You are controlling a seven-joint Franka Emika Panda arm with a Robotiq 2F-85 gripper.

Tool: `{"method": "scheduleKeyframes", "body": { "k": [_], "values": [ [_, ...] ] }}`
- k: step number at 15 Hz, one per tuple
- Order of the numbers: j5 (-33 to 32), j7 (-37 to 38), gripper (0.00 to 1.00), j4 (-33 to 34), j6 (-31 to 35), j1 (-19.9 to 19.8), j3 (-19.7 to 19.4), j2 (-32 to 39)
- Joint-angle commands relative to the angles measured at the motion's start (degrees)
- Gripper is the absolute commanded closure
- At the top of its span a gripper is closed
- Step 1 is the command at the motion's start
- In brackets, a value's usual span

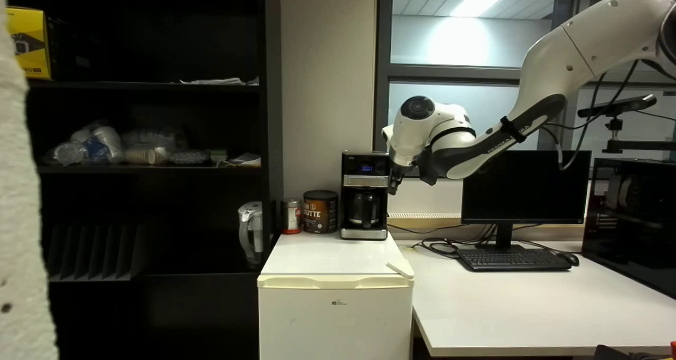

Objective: Press the on button on the coffee making machine

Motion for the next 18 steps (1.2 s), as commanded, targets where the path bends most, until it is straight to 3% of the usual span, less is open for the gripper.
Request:
{"method": "scheduleKeyframes", "body": {
  "k": [1,10,11,12,18],
  "values": [
    [-5.08,2.65,0.00,6.99,1.34,2.15,-1.87,6.06],
    [-15.10,7.81,0.00,22.60,2.70,3.44,-4.29,19.34],
    [-15.42,7.83,0.24,24.12,2.85,3.41,-4.35,20.45],
    [-15.50,7.65,0.26,25.48,2.83,3.40,-4.38,21.44],
    [-15.40,7.17,0.72,32.94,2.93,3.69,-4.84,27.12]
  ]
}}
